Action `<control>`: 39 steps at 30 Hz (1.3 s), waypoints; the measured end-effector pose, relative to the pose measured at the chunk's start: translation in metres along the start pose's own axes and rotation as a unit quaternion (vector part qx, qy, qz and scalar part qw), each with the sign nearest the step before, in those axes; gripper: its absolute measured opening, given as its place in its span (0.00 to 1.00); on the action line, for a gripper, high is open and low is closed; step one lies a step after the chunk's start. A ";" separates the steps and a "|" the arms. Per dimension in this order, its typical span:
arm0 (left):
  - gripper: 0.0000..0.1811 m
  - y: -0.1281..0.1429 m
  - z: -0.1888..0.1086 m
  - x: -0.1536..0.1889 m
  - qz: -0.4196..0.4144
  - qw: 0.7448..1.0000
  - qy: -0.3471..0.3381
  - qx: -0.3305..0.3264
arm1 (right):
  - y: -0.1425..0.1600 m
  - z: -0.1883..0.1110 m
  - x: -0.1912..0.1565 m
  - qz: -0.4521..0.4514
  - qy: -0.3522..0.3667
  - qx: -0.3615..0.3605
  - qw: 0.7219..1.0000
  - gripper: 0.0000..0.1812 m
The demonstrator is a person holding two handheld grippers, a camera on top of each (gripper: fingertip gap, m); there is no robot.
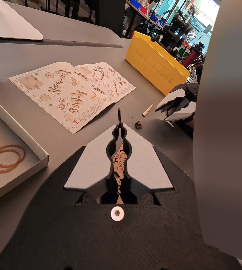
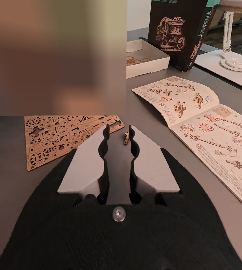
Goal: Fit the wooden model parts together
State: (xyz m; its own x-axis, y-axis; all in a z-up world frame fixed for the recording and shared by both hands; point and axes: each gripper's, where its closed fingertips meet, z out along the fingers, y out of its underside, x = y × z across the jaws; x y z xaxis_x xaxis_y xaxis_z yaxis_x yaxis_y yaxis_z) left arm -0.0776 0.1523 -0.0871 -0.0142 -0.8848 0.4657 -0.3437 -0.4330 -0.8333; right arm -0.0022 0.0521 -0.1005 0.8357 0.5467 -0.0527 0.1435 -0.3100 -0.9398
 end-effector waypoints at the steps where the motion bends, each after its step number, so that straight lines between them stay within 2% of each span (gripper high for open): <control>1: 0.00 0.000 0.000 0.000 -0.002 1.000 0.001 0.000 | 0.000 0.000 -0.001 0.006 -0.008 0.003 1.000 0.13; 9: 0.00 -0.001 -0.002 -0.002 -0.025 1.000 0.013 0.007 | -0.004 -0.004 0.001 0.053 -0.035 0.028 0.998 0.12; 21: 0.00 -0.006 -0.005 0.001 -0.044 0.998 0.040 0.025 | -0.005 -0.003 0.001 0.016 -0.026 0.021 0.999 0.12; 28: 0.00 -0.009 -0.004 0.029 -0.087 0.984 0.154 0.028 | -0.040 0.014 -0.009 -0.077 -0.037 0.077 0.993 0.14; 32: 0.00 -0.009 -0.005 0.032 -0.110 0.977 0.178 0.028 | -0.054 0.040 -0.013 -0.148 -0.040 0.063 0.986 0.15; 37: 0.00 -0.009 -0.006 0.036 -0.139 0.967 0.210 0.027 | -0.073 0.069 -0.020 -0.292 -0.032 0.052 0.954 0.16; 39: 0.00 -0.009 -0.005 0.038 -0.144 0.965 0.218 0.024 | -0.074 0.077 -0.013 -0.341 -0.002 0.042 0.939 0.15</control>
State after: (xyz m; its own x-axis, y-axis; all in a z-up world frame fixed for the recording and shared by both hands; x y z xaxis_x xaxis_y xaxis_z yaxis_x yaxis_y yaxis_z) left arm -0.0800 0.1236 -0.0605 -0.3221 -0.5753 0.7518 -0.3478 -0.6667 -0.6592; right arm -0.0643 0.1282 -0.0565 0.5625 0.5993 0.5695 0.6022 0.1750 -0.7789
